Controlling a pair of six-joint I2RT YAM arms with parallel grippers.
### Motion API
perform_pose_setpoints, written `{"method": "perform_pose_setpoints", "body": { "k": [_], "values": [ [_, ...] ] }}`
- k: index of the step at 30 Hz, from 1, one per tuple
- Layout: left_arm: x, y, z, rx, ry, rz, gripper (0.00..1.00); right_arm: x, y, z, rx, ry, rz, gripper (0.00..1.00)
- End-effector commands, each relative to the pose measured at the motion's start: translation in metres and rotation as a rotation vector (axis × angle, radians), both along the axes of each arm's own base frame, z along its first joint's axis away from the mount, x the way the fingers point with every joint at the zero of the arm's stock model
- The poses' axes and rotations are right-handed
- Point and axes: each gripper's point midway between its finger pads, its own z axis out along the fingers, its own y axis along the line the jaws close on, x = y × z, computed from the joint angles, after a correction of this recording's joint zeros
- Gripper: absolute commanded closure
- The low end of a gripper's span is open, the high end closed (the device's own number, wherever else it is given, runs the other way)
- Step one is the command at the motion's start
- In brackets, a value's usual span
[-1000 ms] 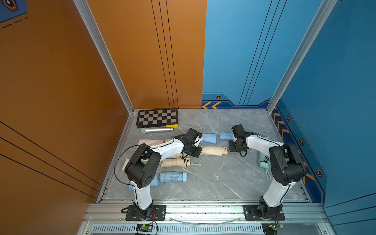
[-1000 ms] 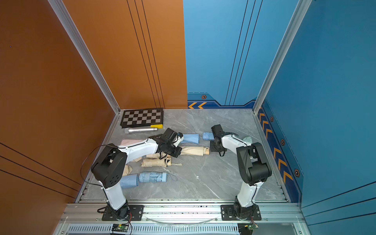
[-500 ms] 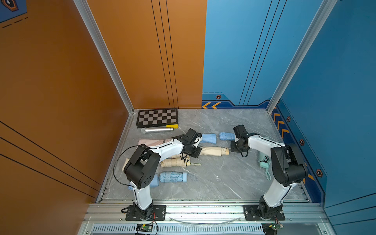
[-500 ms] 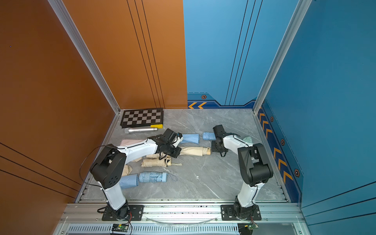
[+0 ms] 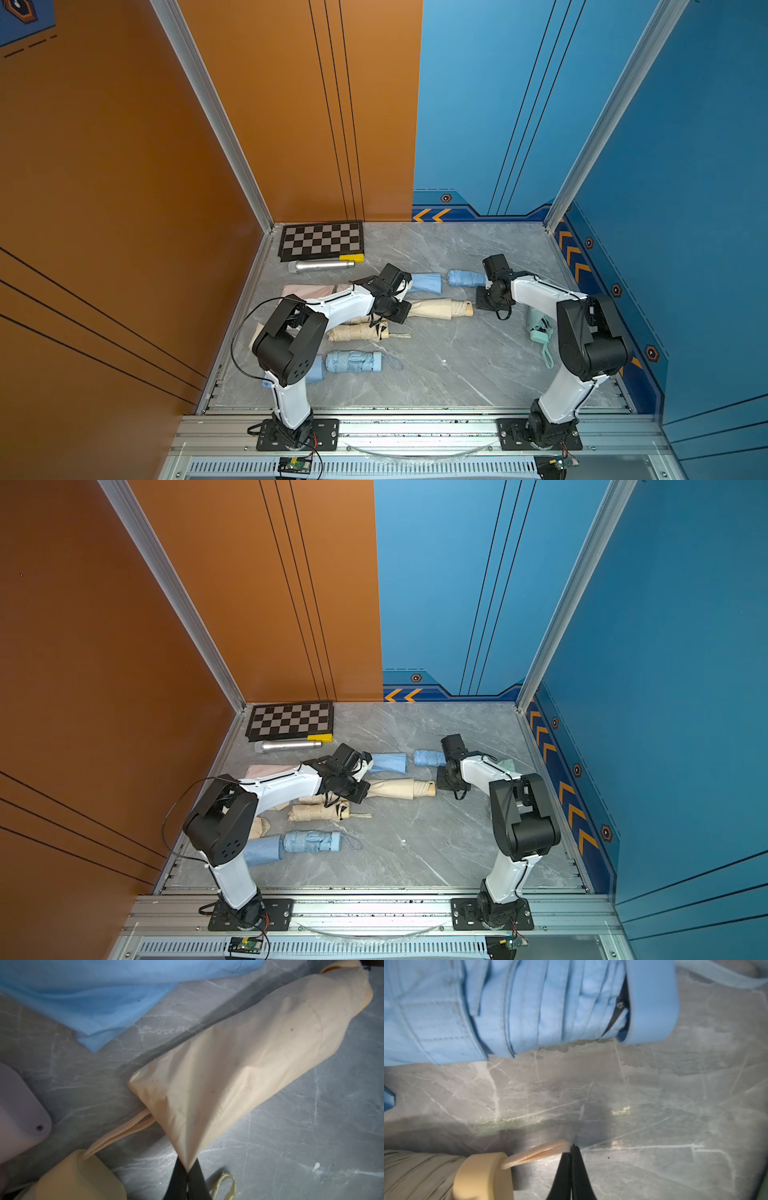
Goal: Take umbrellas out of sleeves
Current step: Take out the umbrella from the umbrella sleeve, then place the umbrella at the center of the board, then place the umbrella sleeve at the center of the board.
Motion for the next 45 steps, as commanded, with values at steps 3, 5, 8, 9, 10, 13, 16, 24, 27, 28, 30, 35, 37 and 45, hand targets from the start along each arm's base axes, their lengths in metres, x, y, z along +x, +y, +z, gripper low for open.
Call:
{"method": "perform_pose_setpoints", "body": {
  "k": [3, 5, 8, 9, 10, 13, 16, 24, 27, 28, 30, 35, 37, 45],
  "values": [
    [0.002, 0.009, 0.010, 0.003, -0.020, 0.034, 1.00, 0.000, -0.014, 0.011, -0.003, -0.031, -0.051, 1.00],
    [0.002, 0.009, 0.011, 0.000, -0.021, 0.035, 1.00, 0.000, -0.018, 0.013, -0.004, -0.036, -0.060, 1.00],
    [0.001, 0.008, 0.011, -0.003, -0.017, 0.036, 1.00, 0.000, -0.024, 0.015, -0.001, -0.042, -0.076, 1.00],
    [0.001, 0.008, 0.010, -0.003, -0.018, 0.036, 1.00, 0.000, -0.026, 0.015, -0.002, -0.044, -0.082, 1.00],
    [0.001, 0.009, 0.011, -0.003, -0.018, 0.039, 1.00, 0.000, -0.028, 0.016, -0.001, -0.045, -0.088, 1.00],
    [0.001, 0.008, 0.011, -0.007, -0.018, 0.040, 1.00, -0.001, -0.034, 0.017, 0.001, -0.053, -0.107, 1.00],
    [0.001, 0.008, 0.010, -0.011, -0.017, 0.043, 1.00, 0.000, -0.041, 0.018, 0.005, -0.062, -0.130, 1.00],
    [0.002, 0.007, 0.010, -0.020, -0.020, 0.047, 1.00, -0.001, -0.062, 0.023, 0.013, -0.084, -0.198, 1.00],
    [0.001, 0.006, 0.010, -0.024, -0.017, 0.049, 1.00, -0.002, -0.071, 0.025, 0.018, -0.095, -0.228, 1.00],
    [0.001, 0.006, 0.009, -0.025, -0.016, 0.048, 1.00, -0.002, -0.073, 0.026, 0.023, -0.100, -0.233, 1.00],
    [0.002, 0.006, 0.009, -0.025, -0.018, 0.051, 1.00, -0.001, -0.077, 0.026, 0.029, -0.106, -0.246, 1.00],
    [0.003, 0.005, 0.009, -0.031, -0.019, 0.054, 1.00, 0.002, -0.084, 0.027, 0.047, -0.116, -0.273, 1.00],
    [0.003, 0.005, 0.009, -0.031, -0.018, 0.055, 1.00, 0.002, -0.085, 0.027, 0.048, -0.116, -0.277, 1.00],
    [0.003, 0.005, 0.008, -0.029, -0.015, 0.055, 1.00, 0.004, -0.087, 0.027, 0.058, -0.120, -0.284, 1.00]
  ]
}}
